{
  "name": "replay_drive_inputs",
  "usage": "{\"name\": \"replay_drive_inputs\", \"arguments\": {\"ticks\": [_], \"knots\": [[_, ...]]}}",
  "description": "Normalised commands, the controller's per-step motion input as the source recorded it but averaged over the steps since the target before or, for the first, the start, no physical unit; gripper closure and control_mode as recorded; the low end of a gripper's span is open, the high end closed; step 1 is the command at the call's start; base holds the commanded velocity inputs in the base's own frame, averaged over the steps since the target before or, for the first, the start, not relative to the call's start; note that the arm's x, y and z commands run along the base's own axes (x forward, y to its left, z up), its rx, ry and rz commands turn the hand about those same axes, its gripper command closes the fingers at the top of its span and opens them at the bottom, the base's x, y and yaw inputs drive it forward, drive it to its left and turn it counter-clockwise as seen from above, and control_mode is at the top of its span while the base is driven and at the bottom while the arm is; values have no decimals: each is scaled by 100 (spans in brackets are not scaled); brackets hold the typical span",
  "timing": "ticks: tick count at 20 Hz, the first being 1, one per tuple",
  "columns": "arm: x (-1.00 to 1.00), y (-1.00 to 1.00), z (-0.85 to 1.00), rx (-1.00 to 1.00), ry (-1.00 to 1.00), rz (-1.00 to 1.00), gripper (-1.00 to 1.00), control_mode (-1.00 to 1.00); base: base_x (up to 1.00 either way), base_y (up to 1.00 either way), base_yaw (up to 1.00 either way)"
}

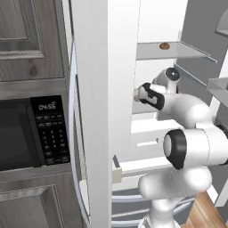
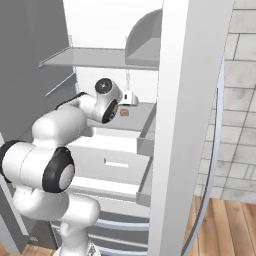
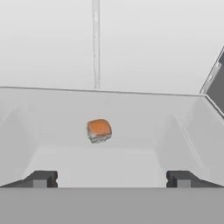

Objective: Move the sushi and scallops from the top shelf to the second highest shelf to make space. Then, place the pitcher from the counter on the cleared top shelf.

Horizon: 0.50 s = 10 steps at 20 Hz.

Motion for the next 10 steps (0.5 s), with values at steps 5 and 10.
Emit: {"name": "replay_drive_inputs", "arguments": {"ticks": [5, 10], "knots": [[-83, -13, 77, -1, -3, -4, -100, -100, 0, 0, 0], [-57, -17, 100, 0, 0, -8, -100, -100, 0, 0, 0]]}}
